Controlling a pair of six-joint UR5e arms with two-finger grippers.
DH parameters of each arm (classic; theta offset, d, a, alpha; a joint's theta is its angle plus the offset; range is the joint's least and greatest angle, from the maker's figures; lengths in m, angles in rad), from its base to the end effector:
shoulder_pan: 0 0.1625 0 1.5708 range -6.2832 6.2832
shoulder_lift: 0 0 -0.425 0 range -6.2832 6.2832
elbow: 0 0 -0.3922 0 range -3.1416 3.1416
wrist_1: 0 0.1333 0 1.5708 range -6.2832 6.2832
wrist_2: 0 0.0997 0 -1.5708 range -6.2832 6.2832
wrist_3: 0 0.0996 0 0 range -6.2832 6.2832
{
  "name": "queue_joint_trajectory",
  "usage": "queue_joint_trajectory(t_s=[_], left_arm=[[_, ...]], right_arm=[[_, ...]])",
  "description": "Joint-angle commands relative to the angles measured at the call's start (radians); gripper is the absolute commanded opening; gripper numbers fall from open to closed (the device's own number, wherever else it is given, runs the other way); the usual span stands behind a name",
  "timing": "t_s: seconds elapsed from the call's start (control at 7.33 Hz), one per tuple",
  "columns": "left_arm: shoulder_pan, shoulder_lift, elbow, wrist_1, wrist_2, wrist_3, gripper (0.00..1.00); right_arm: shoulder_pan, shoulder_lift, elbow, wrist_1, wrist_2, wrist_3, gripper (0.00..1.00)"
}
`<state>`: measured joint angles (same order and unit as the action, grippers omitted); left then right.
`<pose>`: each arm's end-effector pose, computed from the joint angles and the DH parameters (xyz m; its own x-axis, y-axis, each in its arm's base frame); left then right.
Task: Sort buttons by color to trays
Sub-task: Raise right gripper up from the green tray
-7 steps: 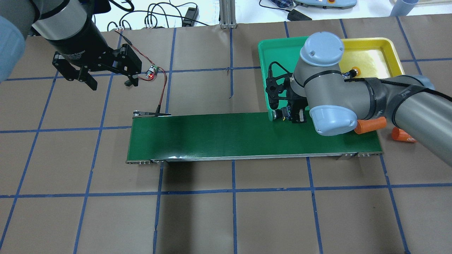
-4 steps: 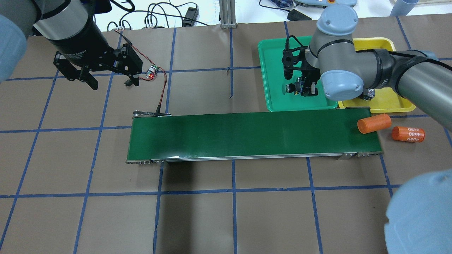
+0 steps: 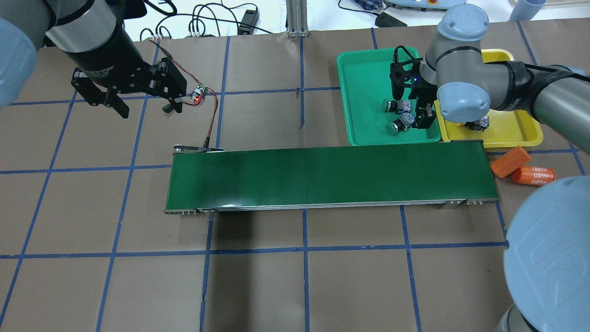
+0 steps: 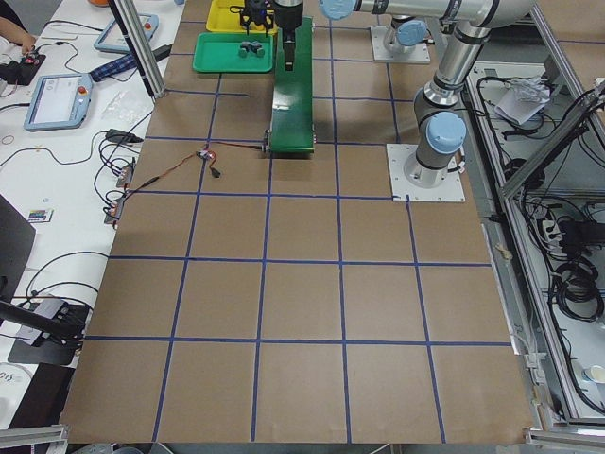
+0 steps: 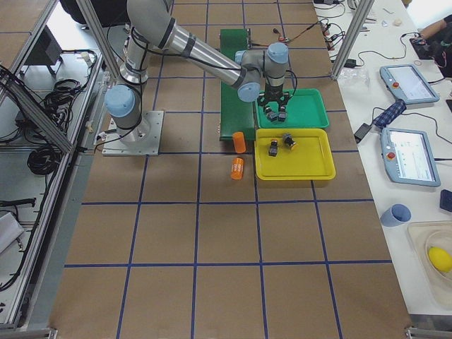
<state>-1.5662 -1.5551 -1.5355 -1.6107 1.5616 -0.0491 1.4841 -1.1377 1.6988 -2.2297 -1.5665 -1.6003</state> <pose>-0.1320 -0.4864 0.5090 -0.9985 -0.0536 0.0097 -0.0537 0.9985 -0.0106 0.0796 -0.6286 0.2502 -0.0568 -0.9936 0.0977 -0.9984 0.0569 -0.0014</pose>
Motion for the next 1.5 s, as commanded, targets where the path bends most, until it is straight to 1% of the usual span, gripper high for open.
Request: queue_joint_trajectory(t_s=[0.0,0.14,0.41,0.55,0.68,0.82,0.95,1.09,1.36], left_arm=[[0.000,0.000,0.000,0.000,0.000,0.000,1.00],[0.000,0.000,-0.002,0.000,0.000,0.000,1.00],[0.000,0.001,0.000,0.000,-0.002,0.000,1.00],[0.000,0.001,0.000,0.000,0.000,0.000,1.00],[0.000,0.003,0.000,0.000,0.000,0.000,1.00],[0.000,0.003,0.000,0.000,0.000,0.000,1.00],[0.000,0.004,0.000,0.000,0.000,0.000,1.00],[0.000,0.004,0.000,0.000,0.000,0.000,1.00],[0.000,0.006,0.000,0.000,0.000,0.000,1.00]], right_arm=[[0.005,-0.118,-0.010,0.133,0.041,0.171,1.00],[0.010,-0.185,-0.010,0.186,0.086,0.304,1.00],[0.054,-0.325,-0.010,0.301,0.086,0.616,1.00],[0.064,-0.367,-0.008,0.339,0.077,0.811,1.00],[0.065,-0.393,-0.008,0.387,0.080,0.961,1.00],[0.071,-0.410,-0.014,0.383,0.074,1.075,1.00],[0.091,-0.416,-0.014,0.404,0.071,1.194,1.00],[0.114,-0.419,-0.019,0.418,0.066,1.368,1.00],[0.116,-0.442,-0.034,0.478,0.042,1.436,1.00]])
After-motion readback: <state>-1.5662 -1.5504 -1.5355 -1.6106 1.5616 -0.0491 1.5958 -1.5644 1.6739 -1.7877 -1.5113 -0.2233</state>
